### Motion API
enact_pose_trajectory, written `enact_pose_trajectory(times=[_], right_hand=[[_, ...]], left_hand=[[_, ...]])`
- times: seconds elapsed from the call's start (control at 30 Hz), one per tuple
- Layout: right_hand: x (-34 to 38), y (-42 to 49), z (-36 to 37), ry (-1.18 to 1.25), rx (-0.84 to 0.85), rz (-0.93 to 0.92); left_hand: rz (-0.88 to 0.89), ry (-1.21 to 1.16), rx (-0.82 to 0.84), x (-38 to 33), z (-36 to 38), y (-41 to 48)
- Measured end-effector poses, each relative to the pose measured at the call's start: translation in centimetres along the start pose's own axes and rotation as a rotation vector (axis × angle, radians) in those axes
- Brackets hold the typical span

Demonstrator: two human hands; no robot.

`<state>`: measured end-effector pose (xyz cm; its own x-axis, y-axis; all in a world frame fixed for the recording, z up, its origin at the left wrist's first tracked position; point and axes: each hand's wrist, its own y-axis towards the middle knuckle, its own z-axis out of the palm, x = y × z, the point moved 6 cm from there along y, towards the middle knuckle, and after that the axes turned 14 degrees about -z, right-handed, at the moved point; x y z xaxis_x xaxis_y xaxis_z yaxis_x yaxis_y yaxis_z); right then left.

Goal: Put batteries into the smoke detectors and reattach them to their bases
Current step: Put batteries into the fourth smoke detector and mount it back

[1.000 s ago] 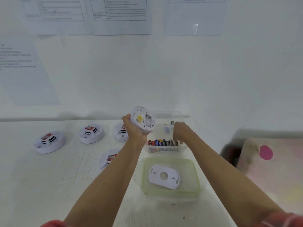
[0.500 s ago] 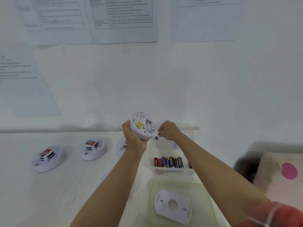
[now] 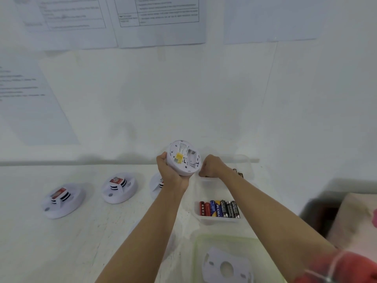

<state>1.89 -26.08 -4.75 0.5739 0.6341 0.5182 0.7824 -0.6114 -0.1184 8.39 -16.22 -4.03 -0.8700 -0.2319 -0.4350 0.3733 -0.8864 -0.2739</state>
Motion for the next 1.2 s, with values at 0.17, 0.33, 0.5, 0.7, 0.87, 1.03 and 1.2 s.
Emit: enact_pose_trajectory(times=[0.17,0.33,0.5,0.7,0.87,1.03,1.2], right_hand=[[-0.4,-1.4,-2.0,0.380,-0.123,0.048],[0.9,-5.0,-5.5,0.801,-0.416,-0.006],[4.3,-9.4,-6.0,0.742,-0.284,-0.166],[6.1,-12.4,-4.6,0.508,-0.119,-0.187],[6.5,-13.8,-4.1,0.432,-0.087,-0.169],[6.8,-14.9,-3.5,0.499,-0.104,-0.157],[7.5,-15.5,-3.2,0.615,-0.149,-0.154]], left_hand=[[0.000,0.034,0.016,-0.1,0.4,-0.8],[0.001,0.057,0.019,0.4,0.9,-2.5],[-0.024,0.090,0.023,1.7,1.4,-4.7],[-0.054,0.151,0.051,3.2,1.4,-7.0],[-0.089,0.145,0.052,4.1,1.1,-8.8],[-0.115,0.128,0.042,4.0,0.8,-10.3],[-0.122,0.127,0.034,3.5,0.8,-11.0]])
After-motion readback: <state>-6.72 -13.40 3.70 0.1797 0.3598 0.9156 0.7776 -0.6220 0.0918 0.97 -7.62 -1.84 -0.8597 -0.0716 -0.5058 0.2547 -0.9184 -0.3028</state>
